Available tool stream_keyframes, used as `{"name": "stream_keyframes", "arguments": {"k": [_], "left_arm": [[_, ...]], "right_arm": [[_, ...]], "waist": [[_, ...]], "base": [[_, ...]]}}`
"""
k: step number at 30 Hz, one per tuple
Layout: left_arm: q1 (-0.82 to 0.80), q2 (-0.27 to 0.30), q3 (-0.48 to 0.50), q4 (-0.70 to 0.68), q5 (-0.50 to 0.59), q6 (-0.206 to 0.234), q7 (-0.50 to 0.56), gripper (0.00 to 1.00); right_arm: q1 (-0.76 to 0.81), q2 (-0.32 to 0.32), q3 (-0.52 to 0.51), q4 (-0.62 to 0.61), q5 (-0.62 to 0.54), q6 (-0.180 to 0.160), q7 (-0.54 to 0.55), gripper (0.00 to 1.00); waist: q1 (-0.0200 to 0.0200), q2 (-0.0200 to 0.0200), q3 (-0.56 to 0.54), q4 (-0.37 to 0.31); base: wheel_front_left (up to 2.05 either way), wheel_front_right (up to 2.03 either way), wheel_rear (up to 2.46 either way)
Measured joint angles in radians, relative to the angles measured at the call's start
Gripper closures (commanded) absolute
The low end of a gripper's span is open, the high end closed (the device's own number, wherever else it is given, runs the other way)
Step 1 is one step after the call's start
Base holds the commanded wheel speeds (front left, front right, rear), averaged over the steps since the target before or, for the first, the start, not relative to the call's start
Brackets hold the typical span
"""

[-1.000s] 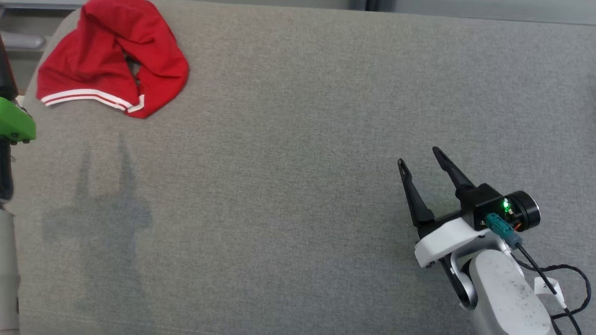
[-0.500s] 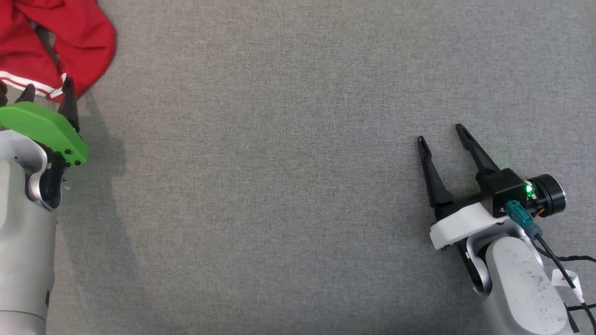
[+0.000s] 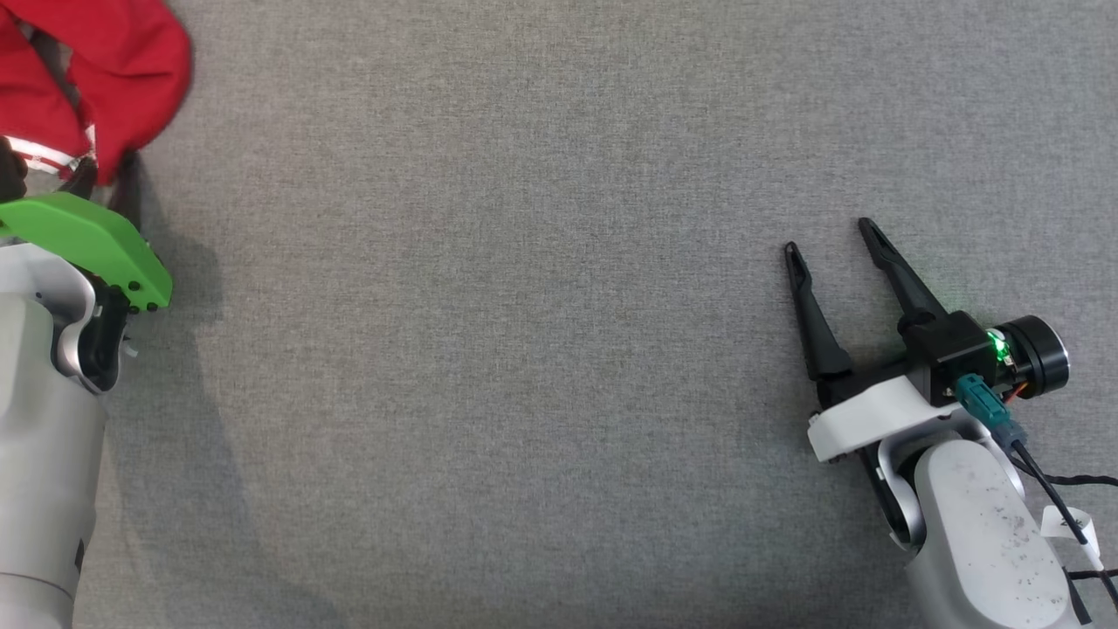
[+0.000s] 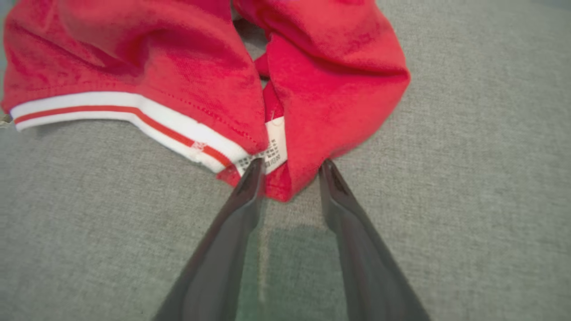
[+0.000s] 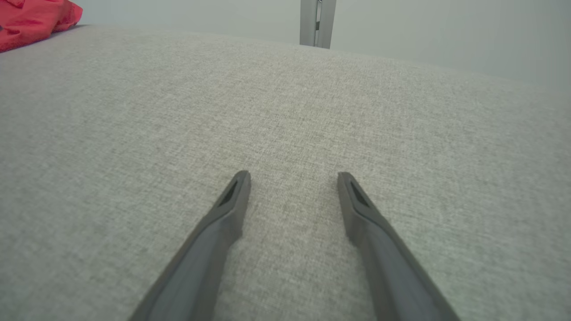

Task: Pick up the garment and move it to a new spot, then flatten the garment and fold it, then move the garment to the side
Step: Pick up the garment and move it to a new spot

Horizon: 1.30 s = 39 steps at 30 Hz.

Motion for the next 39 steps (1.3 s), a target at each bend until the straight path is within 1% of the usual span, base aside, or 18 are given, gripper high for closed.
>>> {"name": "stream_keyframes", "arguments": {"k": [1, 2, 8, 11, 17, 23, 27, 33, 36, 39], "left_arm": [[-0.004, 0.000, -0.003, 0.004, 0.000, 0.000, -0.010, 0.90], [-0.012, 0.000, -0.007, 0.013, 0.000, 0.000, -0.021, 1.00], [-0.040, 0.011, -0.035, 0.040, 0.000, 0.000, -0.082, 1.00], [-0.053, 0.029, -0.052, 0.041, 0.005, 0.000, -0.121, 1.00], [-0.088, 0.084, -0.080, 0.030, 0.044, 0.000, -0.202, 1.00], [-0.130, 0.146, -0.130, -0.033, 0.108, 0.000, -0.238, 1.00], [-0.150, 0.178, -0.184, -0.104, 0.133, 0.000, -0.226, 1.00], [-0.202, 0.219, -0.260, -0.232, 0.156, 0.000, -0.179, 1.00], [-0.236, 0.228, -0.300, -0.300, 0.156, 0.000, -0.147, 1.00], [-0.283, 0.221, -0.341, -0.370, 0.153, 0.000, -0.127, 1.00]], "right_arm": [[0.000, 0.000, 0.000, -0.001, -0.001, 0.000, 0.002, 0.00], [0.000, 0.001, -0.001, -0.001, -0.001, 0.000, 0.002, 0.00], [-0.001, 0.000, 0.001, 0.009, 0.002, 0.000, 0.002, 0.00], [-0.001, -0.001, 0.002, 0.024, 0.013, 0.000, -0.005, 0.00], [0.000, -0.002, 0.018, 0.072, 0.050, 0.000, -0.021, 0.00], [0.013, -0.002, 0.035, 0.125, 0.102, 0.000, -0.034, 0.00], [0.026, -0.002, 0.046, 0.156, 0.141, 0.000, -0.038, 0.00], [0.060, -0.002, 0.059, 0.161, 0.199, 0.000, -0.039, 0.00], [0.078, -0.002, 0.062, 0.160, 0.220, 0.000, -0.039, 0.00], [0.088, -0.002, 0.058, 0.158, 0.238, 0.000, -0.039, 0.00]], "waist": [[0.0000, 0.0000, 0.000, 0.000], [0.0000, 0.0000, 0.000, -0.001], [0.0001, 0.0000, -0.012, -0.005], [0.0000, 0.0000, -0.025, -0.008], [0.0000, 0.0000, -0.074, -0.015], [0.0000, 0.0000, -0.154, -0.028], [0.0000, 0.0000, -0.221, -0.041], [0.0000, 0.0000, -0.326, -0.067], [0.0000, 0.0000, -0.378, -0.087], [0.0000, 0.0000, -0.422, -0.111]], "base": [[0.00, 0.00, 0.00], [0.00, 0.00, 0.00], [0.00, 0.00, 0.00], [0.00, 0.00, 0.00], [0.00, 0.00, 0.00], [0.00, 0.00, 0.00], [0.00, 0.00, 0.00], [0.00, 0.00, 0.00], [0.00, 0.00, 0.00], [0.00, 0.00, 0.00]]}}
